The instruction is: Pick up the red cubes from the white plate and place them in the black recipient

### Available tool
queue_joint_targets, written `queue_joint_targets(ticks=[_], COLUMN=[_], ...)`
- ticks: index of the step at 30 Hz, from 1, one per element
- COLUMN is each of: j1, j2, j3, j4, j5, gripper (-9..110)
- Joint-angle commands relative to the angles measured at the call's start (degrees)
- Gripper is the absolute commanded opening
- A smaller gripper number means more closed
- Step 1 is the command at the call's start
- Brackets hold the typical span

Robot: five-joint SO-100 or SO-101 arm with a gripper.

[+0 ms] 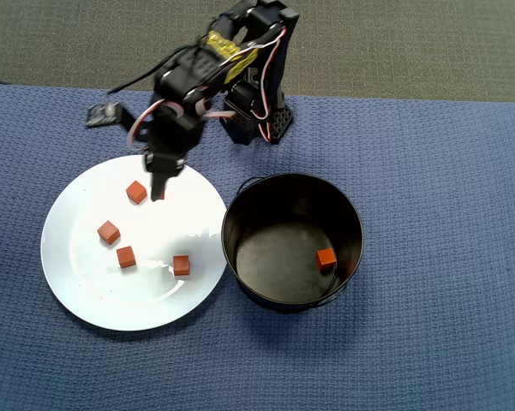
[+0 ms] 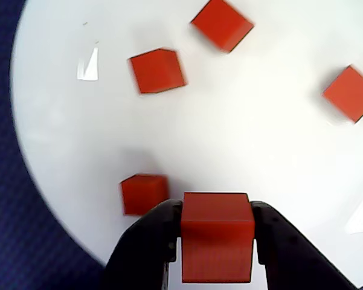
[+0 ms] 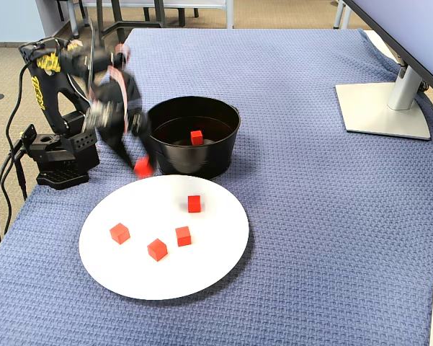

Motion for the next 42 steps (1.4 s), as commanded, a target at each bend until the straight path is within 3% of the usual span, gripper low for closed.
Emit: queue_joint_targets(ticks=[1,9,12,13,18,22,24,30,37,42], j1=[-11.25,-33.75,-40.78,-40.96,-28.21,-12.74,-4.57,10.02,13.89,15.64], j2=[6.5,1.32,0.88,1.41,0.88,1.93,0.97,-5.54,-12.74,-19.51], j3=[-8.53,-16.52,-11.07,-10.02,-13.01,-9.4,-6.94,1.41,-2.2,-5.63], j4=[5.62,17.14,19.6,19.51,18.02,9.32,1.85,-6.15,-0.18,3.34], j5=[7.82,20.48,14.5,13.18,3.08,-2.81,1.49,10.9,25.66,30.41], gripper=[0,0,32,34,37,29,20,18,18,20])
